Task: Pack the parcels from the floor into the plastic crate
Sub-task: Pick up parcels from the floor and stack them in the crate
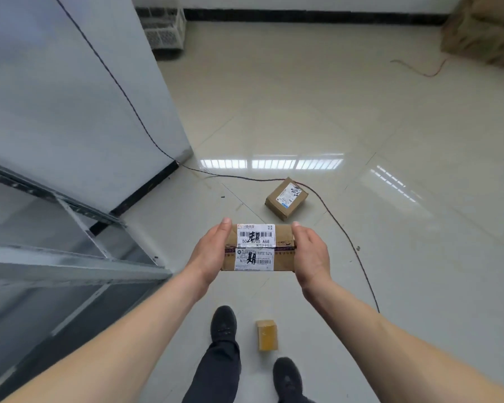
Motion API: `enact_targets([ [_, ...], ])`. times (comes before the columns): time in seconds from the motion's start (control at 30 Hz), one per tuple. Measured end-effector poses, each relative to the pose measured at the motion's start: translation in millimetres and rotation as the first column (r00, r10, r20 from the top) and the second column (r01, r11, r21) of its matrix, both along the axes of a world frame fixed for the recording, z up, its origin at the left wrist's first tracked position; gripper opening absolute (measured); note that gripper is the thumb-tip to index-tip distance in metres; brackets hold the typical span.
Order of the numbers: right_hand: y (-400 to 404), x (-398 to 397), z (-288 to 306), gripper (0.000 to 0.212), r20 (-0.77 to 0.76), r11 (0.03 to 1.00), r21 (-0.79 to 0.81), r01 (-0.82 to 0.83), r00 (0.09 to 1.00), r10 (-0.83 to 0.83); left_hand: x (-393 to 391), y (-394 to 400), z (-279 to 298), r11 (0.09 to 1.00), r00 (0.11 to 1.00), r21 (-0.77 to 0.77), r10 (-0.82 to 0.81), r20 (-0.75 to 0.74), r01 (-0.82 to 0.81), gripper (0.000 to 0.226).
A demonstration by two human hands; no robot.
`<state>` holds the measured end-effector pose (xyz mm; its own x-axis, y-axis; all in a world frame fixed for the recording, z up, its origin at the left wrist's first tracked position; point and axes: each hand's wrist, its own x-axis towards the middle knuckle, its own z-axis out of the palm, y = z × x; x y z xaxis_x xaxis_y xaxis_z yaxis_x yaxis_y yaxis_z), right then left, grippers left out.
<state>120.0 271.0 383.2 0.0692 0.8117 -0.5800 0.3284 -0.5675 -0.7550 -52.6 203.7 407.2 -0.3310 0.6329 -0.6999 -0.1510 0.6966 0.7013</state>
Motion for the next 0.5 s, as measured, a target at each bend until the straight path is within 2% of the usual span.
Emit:
enact_targets([
  [0.13,-20.0,-5.4,63.7,0.051,-0.053,0.991,0.063,-0.116,0.991,0.119,4.2,-41.0,65.4,0.992,0.995,0.081,0.098,-0.026,-0.095,0.047],
  [0.3,-57.3,-6.4,118.5,0.050,-0.125,0.950,0.151,-0.273,0.948,0.292,16.6,-103.7,121.4,0.961,0.969,0.149,0.242,-0.044,-0.233,0.050],
  [0.4,-85.9,-6.4,142.2,0.059,-0.121,0.889,0.213,-0.406,0.892,0.436,26.7,-150.1,143.5,0.926,0.937,0.191,0.342,-0.063,-0.325,0.055],
  [0.5,-113.4,-10.7,154.6,0.055,-0.148,0.840,0.232,-0.490,0.836,0.529,36.5,-193.1,159.3,0.888,0.901,0.215,0.429,-0.063,-0.407,0.055],
])
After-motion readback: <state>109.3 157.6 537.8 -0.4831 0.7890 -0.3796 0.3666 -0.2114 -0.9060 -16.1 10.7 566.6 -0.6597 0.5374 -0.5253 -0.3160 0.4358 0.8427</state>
